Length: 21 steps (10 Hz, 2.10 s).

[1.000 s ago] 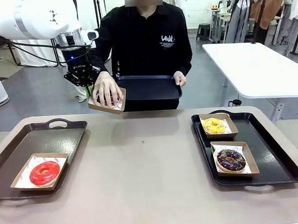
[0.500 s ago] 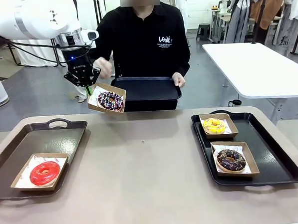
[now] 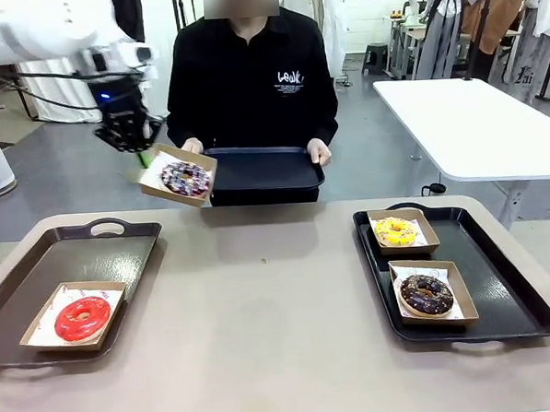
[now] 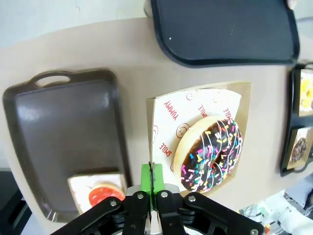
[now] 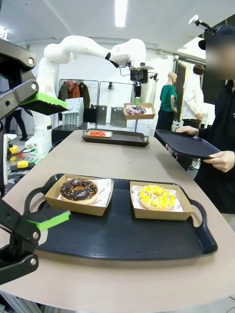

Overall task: Individually package the donuts and arrange them on the tray.
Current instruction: Place the picked Paper togo box on the Handle tray.

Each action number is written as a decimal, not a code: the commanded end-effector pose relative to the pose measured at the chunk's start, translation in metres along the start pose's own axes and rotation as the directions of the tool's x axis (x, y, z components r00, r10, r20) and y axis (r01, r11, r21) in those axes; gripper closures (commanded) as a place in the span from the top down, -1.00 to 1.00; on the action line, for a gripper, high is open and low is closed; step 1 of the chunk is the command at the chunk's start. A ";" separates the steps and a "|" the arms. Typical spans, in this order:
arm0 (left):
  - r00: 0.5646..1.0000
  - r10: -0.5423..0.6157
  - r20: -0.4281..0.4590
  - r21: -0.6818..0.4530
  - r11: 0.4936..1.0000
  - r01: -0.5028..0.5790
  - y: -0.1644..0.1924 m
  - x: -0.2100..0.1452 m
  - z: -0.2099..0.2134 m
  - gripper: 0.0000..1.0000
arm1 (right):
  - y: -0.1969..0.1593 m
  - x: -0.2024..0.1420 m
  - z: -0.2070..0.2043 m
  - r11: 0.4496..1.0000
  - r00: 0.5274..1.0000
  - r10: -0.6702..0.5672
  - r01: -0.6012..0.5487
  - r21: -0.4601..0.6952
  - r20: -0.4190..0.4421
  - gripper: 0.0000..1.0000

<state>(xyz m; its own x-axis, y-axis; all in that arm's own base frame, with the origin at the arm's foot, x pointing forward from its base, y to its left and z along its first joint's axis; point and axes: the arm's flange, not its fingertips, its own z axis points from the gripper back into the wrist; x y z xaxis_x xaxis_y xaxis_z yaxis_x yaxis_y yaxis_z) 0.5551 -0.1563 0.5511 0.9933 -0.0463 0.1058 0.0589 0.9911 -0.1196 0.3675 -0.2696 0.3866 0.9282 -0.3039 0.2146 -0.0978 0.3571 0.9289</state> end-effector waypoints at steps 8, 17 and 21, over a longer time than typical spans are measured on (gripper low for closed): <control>0.992 0.129 0.016 0.098 0.987 -0.130 0.166 -0.049 -0.054 -0.98 | 0.001 0.000 -0.001 1.000 1.000 -0.018 0.018 -0.002 -0.005 1.00; 0.993 0.098 -0.061 0.088 0.992 -0.093 0.161 -0.040 -0.103 -0.98 | 0.001 0.000 -0.001 1.000 1.000 -0.018 0.018 -0.002 -0.005 1.00; 0.994 0.104 -0.035 0.088 0.991 -0.100 0.170 -0.027 -0.112 -0.98 | 0.001 0.000 -0.001 1.000 1.000 -0.018 0.018 -0.002 -0.005 1.00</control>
<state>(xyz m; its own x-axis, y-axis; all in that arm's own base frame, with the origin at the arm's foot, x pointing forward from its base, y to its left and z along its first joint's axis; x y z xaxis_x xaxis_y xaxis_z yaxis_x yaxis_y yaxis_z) 0.5397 -0.0054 0.4188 0.9981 0.0492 0.0363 -0.0480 0.9983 -0.0329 0.3680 -0.2693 0.3857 0.9290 -0.3029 0.2127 -0.0965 0.3565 0.9293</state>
